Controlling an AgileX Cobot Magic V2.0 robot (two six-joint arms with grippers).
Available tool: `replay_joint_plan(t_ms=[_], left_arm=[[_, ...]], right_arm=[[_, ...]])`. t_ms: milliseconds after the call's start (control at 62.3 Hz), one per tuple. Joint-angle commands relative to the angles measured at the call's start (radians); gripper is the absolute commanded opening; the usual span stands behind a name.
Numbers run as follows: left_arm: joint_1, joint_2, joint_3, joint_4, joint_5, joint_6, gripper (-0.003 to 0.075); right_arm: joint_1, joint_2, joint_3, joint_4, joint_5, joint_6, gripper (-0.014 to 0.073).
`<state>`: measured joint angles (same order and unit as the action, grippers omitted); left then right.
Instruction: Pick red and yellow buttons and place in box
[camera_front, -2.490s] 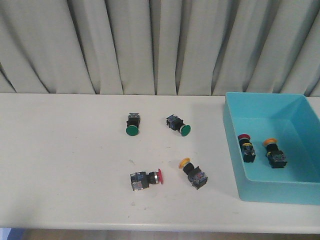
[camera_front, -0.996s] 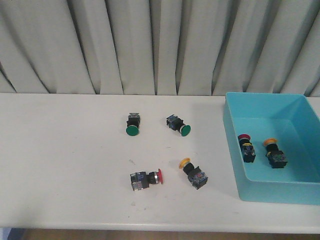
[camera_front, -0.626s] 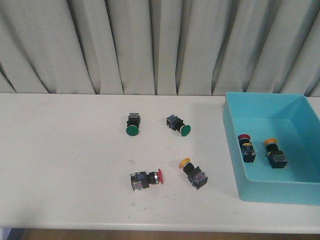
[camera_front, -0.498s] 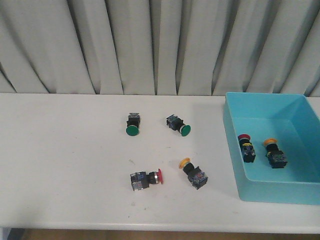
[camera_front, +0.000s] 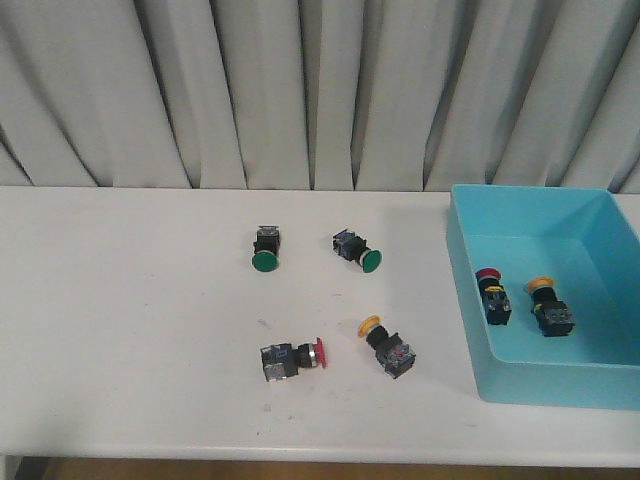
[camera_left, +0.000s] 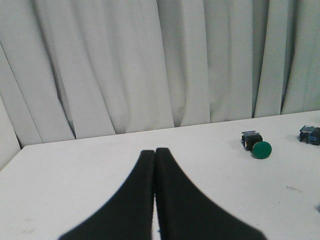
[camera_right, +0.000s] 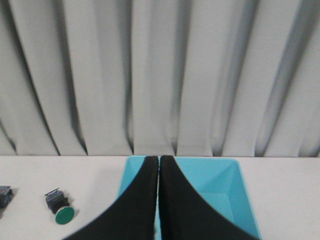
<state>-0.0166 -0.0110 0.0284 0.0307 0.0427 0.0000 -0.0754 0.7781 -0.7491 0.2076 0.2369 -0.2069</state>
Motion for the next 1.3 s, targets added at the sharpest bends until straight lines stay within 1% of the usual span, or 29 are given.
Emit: replay_joint_plan(t_ms=[0, 80, 193, 273, 369, 482, 659, 819, 932, 1060, 1285], left_arm=[[0.0, -0.015, 0.048, -0.003, -0.07, -0.007, -0.0007], [0.0, -0.015, 0.048, -0.003, -0.07, -0.007, -0.0007], [0.0, -0.015, 0.048, -0.003, -0.07, -0.007, -0.0007], [0.0, -0.015, 0.048, -0.003, -0.07, -0.007, -0.0007], [0.0, -0.015, 0.048, -0.003, -0.07, -0.007, -0.0007], [0.0, -0.015, 0.048, -0.003, -0.07, -0.007, -0.0007], [0.0, -0.015, 0.048, -0.003, -0.07, -0.007, -0.0007], [0.0, -0.015, 0.048, -0.003, -0.07, -0.007, -0.0007], [0.0, -0.014, 0.048, -0.003, -0.07, -0.007, -0.0007], [0.0, -0.014, 0.048, -0.003, -0.07, -0.007, -0.0007], [0.0, -0.014, 0.048, -0.003, -0.07, -0.007, -0.0007]], right_arm=[[0.037, -0.08, 0.085, -0.151, -0.185, 0.119, -0.0008], [0.093, -0.155, 0.19, -0.23, -0.247, 0.144, -0.0008], [0.139, -0.257, 0.314, -0.252, -0.273, 0.189, -0.0008], [0.138, -0.336, 0.395, -0.252, -0.271, 0.216, -0.0008], [0.138, -0.439, 0.494, -0.259, -0.268, 0.219, -0.0008], [0.138, -0.556, 0.596, -0.307, -0.266, 0.219, -0.0008], [0.137, -0.709, 0.711, -0.339, -0.26, 0.215, -0.0008], [0.125, -0.792, 0.776, -0.332, -0.245, 0.216, -0.0008], [0.078, -0.798, 0.785, -0.327, -0.211, 0.219, -0.0008], [0.038, -0.798, 0.785, -0.328, -0.216, 0.219, -0.0008], [0.039, -0.798, 0.785, -0.331, -0.212, 0.216, -0.0008]])
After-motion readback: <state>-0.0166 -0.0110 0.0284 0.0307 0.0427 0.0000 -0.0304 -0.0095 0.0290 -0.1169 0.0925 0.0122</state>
